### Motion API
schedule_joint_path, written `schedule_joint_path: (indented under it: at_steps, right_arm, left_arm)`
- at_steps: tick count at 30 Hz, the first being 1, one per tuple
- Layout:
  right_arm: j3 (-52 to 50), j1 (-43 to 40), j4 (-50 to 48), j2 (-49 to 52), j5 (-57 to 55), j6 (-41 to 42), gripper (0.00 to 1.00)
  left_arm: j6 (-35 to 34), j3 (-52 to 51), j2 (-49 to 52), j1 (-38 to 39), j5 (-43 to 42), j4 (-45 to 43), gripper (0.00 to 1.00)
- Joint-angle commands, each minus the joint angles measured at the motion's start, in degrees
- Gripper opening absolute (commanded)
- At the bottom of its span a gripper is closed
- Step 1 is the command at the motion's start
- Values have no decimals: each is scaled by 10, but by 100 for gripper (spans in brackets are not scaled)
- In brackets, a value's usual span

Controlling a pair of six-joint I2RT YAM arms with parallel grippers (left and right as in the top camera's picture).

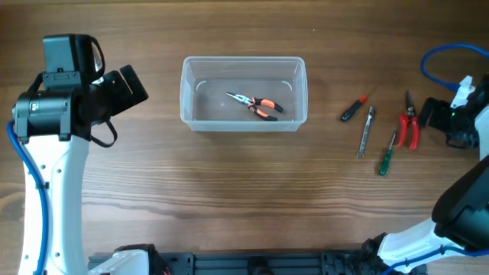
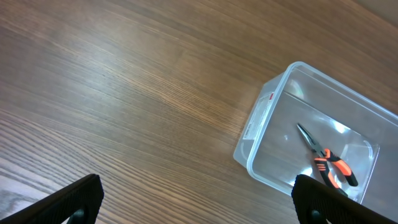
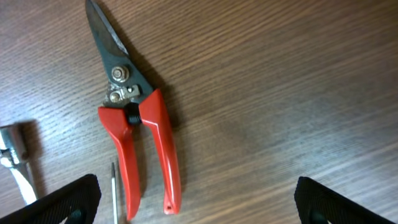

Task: Pack container
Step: 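Move the right gripper to the red-handled snips and grasp them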

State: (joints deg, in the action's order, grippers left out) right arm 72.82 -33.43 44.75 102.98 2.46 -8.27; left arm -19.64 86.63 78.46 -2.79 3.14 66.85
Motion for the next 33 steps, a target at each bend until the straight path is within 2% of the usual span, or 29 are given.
schedule_joint_path:
  at_steps: [1, 13, 19, 28, 30, 31, 32, 33]
  right_arm:
    - [-24, 0, -14, 6, 10, -7, 100]
    - [-24, 0, -37, 78, -2, -5, 100]
    - [-24, 0, -52, 83, -42, 9, 100]
    - [-24, 0, -57, 132, -37, 12, 95]
    - [-25, 0, -58, 137, -37, 25, 87]
    - [-25, 0, -58, 137, -37, 25, 75]
    - [-24, 0, -58, 137, -37, 25, 69]
    - [-24, 0, -57, 137, -37, 25, 54]
  left_arm:
    - [-1, 0, 1, -3, -5, -1, 100]
    - [-1, 0, 1, -3, -5, -1, 100]
    - [-1, 0, 1, -3, -5, -1, 100]
    - [-2, 0, 1, -3, -5, 3, 100]
    - [-2, 0, 1, -3, -5, 3, 100]
    - [-2, 0, 1, -3, -5, 3, 100]
    - [-2, 0, 1, -3, -5, 3, 100]
    - [-2, 0, 1, -3, -5, 3, 100]
